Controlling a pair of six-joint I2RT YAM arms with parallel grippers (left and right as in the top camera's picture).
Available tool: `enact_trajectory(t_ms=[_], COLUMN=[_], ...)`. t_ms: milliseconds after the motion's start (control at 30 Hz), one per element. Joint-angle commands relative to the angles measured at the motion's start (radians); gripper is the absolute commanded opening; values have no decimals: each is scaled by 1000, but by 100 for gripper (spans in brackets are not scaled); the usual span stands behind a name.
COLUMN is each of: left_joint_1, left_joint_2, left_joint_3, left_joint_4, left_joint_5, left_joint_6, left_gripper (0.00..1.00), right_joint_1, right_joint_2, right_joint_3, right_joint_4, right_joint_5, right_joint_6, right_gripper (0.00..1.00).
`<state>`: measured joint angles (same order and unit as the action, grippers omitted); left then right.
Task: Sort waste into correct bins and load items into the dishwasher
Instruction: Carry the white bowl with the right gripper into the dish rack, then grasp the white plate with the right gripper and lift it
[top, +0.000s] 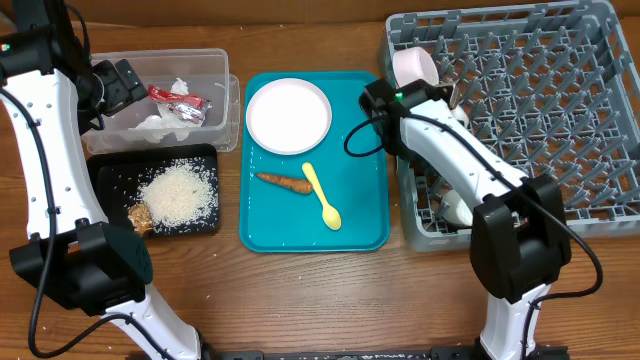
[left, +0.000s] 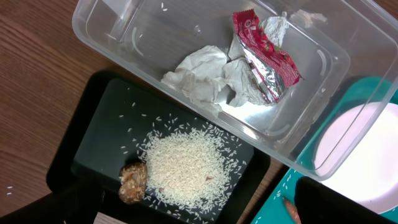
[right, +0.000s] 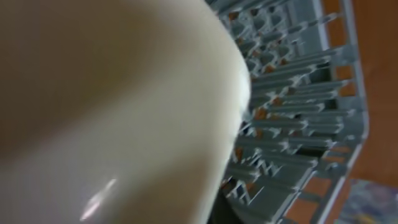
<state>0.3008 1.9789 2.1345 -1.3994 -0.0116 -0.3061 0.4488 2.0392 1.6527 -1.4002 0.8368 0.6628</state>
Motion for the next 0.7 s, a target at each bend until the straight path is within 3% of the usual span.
enact_trajectory(t_ms=[0, 33, 133, 200, 300, 467, 567, 667], left_joint_1=[-7, -7, -7, -7, -7, -7, -7, -7], left_joint_2=[-18, -18, -18, -18, -18, -18, -18, -18], left_joint_3=[19, 19, 19, 19, 19, 19, 19, 19], left_joint_4=[1, 1, 1, 1, 1, 1, 1, 1], left_joint_5=[8, 8, 8, 8, 8, 8, 8, 8], left_joint_6=[22, 22, 22, 22, 22, 22, 22, 22], left_gripper=[100, 100, 100, 100, 100, 100, 100, 100], right_joint_1=[-5, -5, -5, -5, -5, -5, 3, 53], right_joint_2=[3, 3, 3, 3, 3, -2, 0, 0], right_joint_3=[36, 54, 170, 261, 420, 598, 563, 470], right_joint_4=[-45, -60, -149, -210, -294, -251, -144, -29], right_joint_5=[-159, -159, -159, -159, -171, -587, -903, -977], right_joint_6=[-5, -5, -8, -9, -18, -323, -506, -538], right_gripper=[16, 18, 51, 67, 77, 80, 75, 70])
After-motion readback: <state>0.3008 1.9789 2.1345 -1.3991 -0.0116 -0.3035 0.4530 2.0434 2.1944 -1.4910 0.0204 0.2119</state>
